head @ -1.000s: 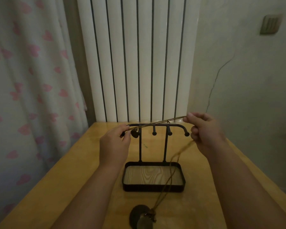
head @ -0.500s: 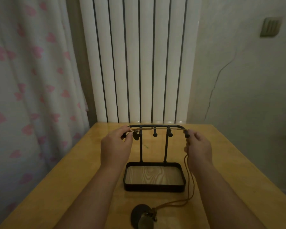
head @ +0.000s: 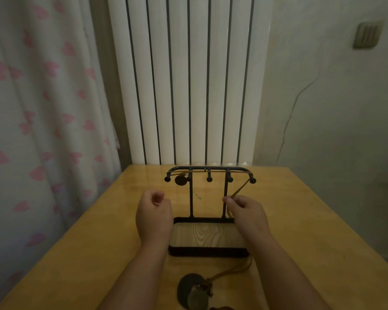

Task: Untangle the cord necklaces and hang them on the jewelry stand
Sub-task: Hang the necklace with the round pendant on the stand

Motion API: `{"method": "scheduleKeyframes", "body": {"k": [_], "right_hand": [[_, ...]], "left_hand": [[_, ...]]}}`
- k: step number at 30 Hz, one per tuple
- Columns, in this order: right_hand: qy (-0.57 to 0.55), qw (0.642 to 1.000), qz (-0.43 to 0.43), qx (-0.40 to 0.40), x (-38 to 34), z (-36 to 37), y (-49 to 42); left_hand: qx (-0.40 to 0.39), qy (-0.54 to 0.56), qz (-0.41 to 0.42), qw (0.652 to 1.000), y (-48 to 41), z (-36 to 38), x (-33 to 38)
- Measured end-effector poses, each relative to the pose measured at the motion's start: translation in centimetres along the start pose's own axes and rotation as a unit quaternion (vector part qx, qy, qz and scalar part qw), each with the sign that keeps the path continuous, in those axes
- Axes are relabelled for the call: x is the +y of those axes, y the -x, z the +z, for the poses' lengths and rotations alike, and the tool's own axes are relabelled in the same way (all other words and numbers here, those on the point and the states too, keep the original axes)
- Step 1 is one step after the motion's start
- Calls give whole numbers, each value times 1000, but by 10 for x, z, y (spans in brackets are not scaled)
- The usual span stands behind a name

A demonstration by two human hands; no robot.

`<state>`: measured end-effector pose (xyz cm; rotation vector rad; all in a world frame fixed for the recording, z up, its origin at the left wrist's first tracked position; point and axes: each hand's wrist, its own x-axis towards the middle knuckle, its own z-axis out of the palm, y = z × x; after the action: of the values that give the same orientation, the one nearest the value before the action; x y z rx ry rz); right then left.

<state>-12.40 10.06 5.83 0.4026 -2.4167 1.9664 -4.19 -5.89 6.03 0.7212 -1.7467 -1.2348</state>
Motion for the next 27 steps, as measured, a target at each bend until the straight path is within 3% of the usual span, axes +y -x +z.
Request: {"method": "scheduleKeyframes", "body": {"k": [6, 11, 15, 22, 27], "right_hand": [[-109, 992, 48, -33, -2, -3, 4], [-90, 994, 49, -49, -2, -6, 0], [-95, 993, 49, -44, -5, -9, -4], [-144, 988, 52, 20, -6, -5, -4], [-191, 977, -36, 86, -21, -11, -1]], "left_hand": [[-278, -74, 29, 957, 20, 34, 3], [-434, -73, -65, 895, 23, 49, 7], [-428, -69, -68, 898, 26, 50, 10], [-363, 120, -121, 916, 4, 18, 3], [-359, 145, -111, 915, -9, 5, 9]]}}
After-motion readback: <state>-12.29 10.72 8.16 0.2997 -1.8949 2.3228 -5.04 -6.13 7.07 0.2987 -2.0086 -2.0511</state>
